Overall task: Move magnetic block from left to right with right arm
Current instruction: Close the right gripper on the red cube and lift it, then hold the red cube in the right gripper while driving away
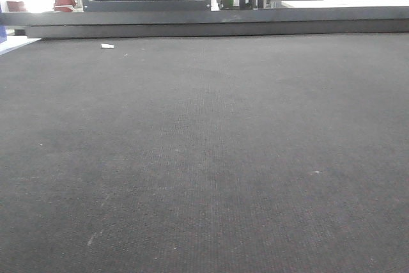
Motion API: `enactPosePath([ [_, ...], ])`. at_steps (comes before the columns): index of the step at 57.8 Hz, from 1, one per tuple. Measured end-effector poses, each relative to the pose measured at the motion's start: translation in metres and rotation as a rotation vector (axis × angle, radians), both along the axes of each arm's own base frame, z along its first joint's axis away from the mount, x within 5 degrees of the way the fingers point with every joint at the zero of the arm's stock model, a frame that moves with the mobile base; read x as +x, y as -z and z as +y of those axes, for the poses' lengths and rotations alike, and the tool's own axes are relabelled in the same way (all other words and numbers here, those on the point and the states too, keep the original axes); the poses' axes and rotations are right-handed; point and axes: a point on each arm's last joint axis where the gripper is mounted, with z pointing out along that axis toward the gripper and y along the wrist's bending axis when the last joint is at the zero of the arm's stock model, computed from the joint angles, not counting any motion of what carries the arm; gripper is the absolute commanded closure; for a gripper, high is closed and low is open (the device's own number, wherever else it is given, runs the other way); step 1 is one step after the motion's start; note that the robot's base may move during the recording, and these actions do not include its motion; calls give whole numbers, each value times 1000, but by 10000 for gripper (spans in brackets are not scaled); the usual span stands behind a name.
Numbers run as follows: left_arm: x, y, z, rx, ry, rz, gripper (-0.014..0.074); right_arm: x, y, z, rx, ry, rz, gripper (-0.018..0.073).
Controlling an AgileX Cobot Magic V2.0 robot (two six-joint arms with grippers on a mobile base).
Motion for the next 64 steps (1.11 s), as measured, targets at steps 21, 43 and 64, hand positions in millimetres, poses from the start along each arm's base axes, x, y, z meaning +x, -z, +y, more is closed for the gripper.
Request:
enactPosePath([
  [21, 0, 0, 0, 0, 0, 0, 722, -19, -8, 0, -8, 1, -146, 264],
  [43, 0, 0, 0, 0, 0, 0, 722, -19, -9, 0, -11, 1, -150, 264],
  [64, 0, 0, 0, 0, 0, 0, 722, -19, -9, 0, -13, 1, -151, 264],
])
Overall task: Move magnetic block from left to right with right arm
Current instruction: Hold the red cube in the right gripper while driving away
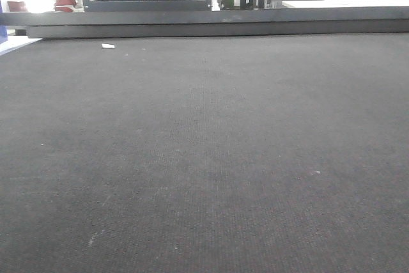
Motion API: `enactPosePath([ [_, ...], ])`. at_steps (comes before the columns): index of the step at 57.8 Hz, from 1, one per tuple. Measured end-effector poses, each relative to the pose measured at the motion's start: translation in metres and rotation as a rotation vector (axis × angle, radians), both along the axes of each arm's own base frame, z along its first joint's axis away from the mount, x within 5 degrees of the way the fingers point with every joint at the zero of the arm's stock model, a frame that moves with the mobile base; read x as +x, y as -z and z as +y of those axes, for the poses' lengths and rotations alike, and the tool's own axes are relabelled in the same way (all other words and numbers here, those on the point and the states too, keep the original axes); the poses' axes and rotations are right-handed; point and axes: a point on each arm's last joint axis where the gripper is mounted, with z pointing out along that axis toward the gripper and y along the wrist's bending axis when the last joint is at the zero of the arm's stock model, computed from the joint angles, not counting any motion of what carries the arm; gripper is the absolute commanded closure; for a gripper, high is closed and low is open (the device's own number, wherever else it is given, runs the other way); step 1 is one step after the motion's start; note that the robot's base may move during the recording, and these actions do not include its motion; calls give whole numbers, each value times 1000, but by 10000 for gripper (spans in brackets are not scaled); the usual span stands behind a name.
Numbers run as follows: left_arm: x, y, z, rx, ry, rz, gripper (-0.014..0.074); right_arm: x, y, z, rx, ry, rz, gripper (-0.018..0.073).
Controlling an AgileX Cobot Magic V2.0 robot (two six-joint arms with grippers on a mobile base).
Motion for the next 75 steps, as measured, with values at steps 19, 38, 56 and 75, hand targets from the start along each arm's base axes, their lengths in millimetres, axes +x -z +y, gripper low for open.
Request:
enactPosePath([
  [19, 0, 0, 0, 0, 0, 0, 722, 0, 0, 0, 0, 0, 0, 264],
  [38, 0, 0, 0, 0, 0, 0, 722, 0, 0, 0, 0, 0, -1, 264],
  [56, 0, 0, 0, 0, 0, 0, 722, 0, 0, 0, 0, 0, -1, 264],
  [75, 0, 0, 0, 0, 0, 0, 722, 0, 0, 0, 0, 0, -3, 264],
])
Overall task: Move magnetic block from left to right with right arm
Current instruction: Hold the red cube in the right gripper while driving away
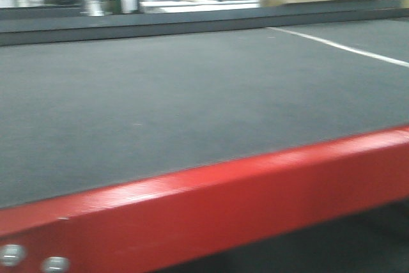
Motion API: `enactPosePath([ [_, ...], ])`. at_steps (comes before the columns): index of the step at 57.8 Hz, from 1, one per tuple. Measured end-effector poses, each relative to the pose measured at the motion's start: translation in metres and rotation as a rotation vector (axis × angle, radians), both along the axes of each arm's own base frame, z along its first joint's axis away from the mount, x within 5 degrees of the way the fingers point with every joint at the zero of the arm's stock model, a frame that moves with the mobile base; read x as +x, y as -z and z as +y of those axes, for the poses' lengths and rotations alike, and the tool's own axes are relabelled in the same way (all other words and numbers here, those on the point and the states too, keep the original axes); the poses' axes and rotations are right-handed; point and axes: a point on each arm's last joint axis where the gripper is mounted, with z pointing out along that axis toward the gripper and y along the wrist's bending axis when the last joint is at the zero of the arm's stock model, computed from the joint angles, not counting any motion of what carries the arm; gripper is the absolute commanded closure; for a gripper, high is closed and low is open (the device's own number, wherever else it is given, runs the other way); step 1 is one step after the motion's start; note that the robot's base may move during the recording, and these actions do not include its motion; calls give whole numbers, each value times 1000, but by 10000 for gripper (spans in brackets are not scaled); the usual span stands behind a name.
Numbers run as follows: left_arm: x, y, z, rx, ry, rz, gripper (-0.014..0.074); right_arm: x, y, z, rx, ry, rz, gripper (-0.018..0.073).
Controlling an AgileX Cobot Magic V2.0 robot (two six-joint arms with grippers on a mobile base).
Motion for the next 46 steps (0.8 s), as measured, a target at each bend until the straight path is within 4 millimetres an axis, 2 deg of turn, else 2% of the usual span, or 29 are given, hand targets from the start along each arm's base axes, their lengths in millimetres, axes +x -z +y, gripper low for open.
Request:
enactPosePath([
  [46, 0, 0, 0, 0, 0, 0, 722, 0, 1, 0, 0, 0, 2, 264],
])
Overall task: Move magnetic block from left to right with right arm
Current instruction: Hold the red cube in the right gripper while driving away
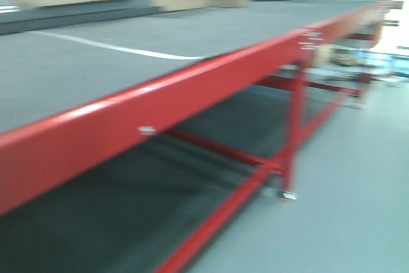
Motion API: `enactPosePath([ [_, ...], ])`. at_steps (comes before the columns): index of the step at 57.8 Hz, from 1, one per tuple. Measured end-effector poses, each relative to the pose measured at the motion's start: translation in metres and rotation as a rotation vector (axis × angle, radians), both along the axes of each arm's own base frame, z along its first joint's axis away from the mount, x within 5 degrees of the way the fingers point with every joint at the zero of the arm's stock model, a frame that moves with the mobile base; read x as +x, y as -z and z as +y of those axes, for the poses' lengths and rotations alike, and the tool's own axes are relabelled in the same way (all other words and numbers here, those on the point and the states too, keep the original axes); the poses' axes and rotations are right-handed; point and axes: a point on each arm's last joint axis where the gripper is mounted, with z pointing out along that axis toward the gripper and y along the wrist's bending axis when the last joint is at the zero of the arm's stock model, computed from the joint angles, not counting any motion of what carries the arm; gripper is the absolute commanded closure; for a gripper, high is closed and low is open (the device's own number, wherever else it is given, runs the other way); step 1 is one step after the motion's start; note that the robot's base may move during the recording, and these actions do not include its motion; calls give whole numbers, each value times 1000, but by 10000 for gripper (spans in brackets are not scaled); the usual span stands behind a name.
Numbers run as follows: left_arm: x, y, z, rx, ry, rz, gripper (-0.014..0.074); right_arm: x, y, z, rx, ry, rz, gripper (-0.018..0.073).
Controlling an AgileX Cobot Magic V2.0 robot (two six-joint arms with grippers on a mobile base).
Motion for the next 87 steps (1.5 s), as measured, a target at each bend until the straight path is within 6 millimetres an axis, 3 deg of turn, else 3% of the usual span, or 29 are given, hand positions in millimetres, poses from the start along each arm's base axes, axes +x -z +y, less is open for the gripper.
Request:
enactPosePath([
  [87, 0, 0, 0, 0, 0, 0, 722, 0, 0, 0, -3, 1, 0, 264],
])
